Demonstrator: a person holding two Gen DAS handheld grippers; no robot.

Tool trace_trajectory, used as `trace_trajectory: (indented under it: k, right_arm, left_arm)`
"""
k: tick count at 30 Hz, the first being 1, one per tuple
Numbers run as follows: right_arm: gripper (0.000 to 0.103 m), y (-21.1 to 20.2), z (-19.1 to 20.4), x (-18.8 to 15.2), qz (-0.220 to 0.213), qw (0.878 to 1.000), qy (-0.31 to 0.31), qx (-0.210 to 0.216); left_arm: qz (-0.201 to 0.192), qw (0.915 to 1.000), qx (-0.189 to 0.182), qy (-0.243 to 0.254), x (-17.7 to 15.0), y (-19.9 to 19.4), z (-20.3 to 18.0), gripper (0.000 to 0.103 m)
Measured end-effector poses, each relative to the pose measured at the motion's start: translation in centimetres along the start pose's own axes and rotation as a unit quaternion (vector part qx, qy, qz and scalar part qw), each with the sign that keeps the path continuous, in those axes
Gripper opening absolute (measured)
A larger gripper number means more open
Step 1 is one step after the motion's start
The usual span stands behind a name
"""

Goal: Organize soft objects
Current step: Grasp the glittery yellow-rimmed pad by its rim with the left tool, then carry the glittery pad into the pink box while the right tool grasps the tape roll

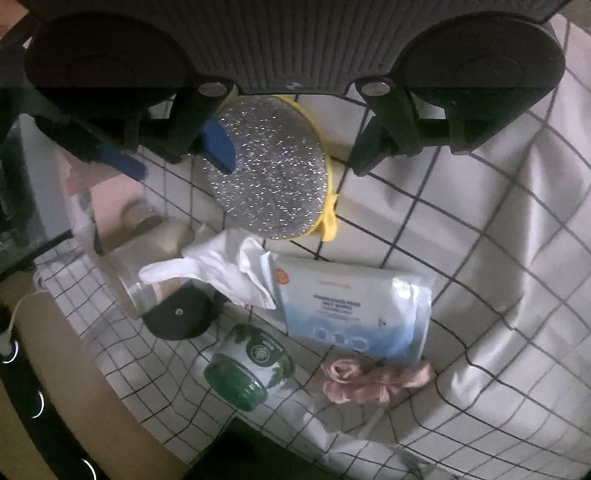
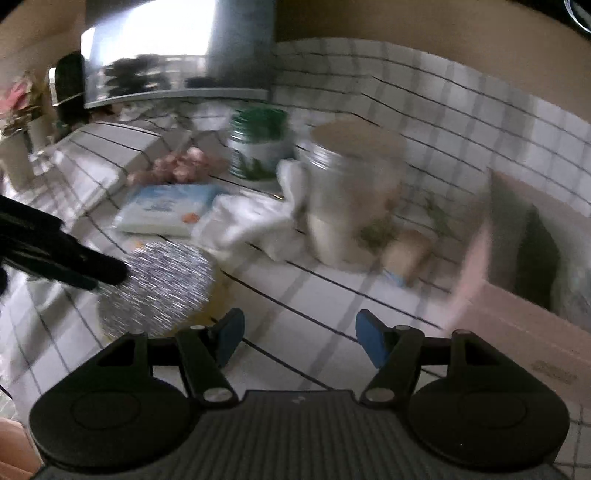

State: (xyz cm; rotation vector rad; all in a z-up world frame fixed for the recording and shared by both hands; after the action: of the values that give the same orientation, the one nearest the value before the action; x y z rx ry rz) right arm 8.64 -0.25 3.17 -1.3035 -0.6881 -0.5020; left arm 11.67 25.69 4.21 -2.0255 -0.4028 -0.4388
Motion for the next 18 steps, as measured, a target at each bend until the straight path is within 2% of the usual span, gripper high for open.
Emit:
trace_trajectory:
  k: [9, 10, 11, 13, 16, 18]
  right_arm:
    - [0.067, 2.1, 3.0, -0.7, 0.034, 0.998, -0.037, 0.027]
    - [0.067, 2.0, 3.2, -0.9, 0.030, 0.998, -0.038, 0.028]
    - [0.067, 1.9, 3.4, -1.0, 0.028, 0.998, -0.041, 0.029]
    - [0.067, 1.9, 3.7, -1.1, 0.027, 0.998, -0.044, 0.034]
    - [0.067, 1.9, 4.0, -1.2, 0.026, 0.998, -0.050, 0.036]
    - [0.067, 1.7, 4.0, -1.2, 0.028, 0.997, -0.057, 0.035]
  left_arm:
    - [-0.008, 0.9968, -0.062, -0.050, 0.2, 1.3, 0.4, 0.074]
    - [-0.005, 0.9955, -0.073, -0.061, 0.2, 1.5, 0.6, 0.065]
    - [0.004, 0.9937, -0.084, -0.074, 0.2, 1.8, 1.0, 0.047]
    - [0.025, 0.9876, -0.104, -0.115, -0.2, 2.7, 2.0, 0.027]
    - [0.024, 0.9822, -0.110, -0.150, -0.4, 3.1, 2.7, 0.025]
    - [0.012, 0.9874, -0.091, -0.129, 0.0, 2.6, 2.1, 0.021]
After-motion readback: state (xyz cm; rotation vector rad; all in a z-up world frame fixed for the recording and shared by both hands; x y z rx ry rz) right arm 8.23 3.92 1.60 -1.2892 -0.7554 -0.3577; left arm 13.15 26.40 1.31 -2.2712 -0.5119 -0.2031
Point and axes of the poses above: each gripper's, at about its wrist camera, not at the fingertips, and y roughly the way its jaws point, z to its left, x to its top, the point moved 1 cm from there along y, roughly the way its jaws point, and after that the axes turned 8 degrees about y, right-handed, at the moved point
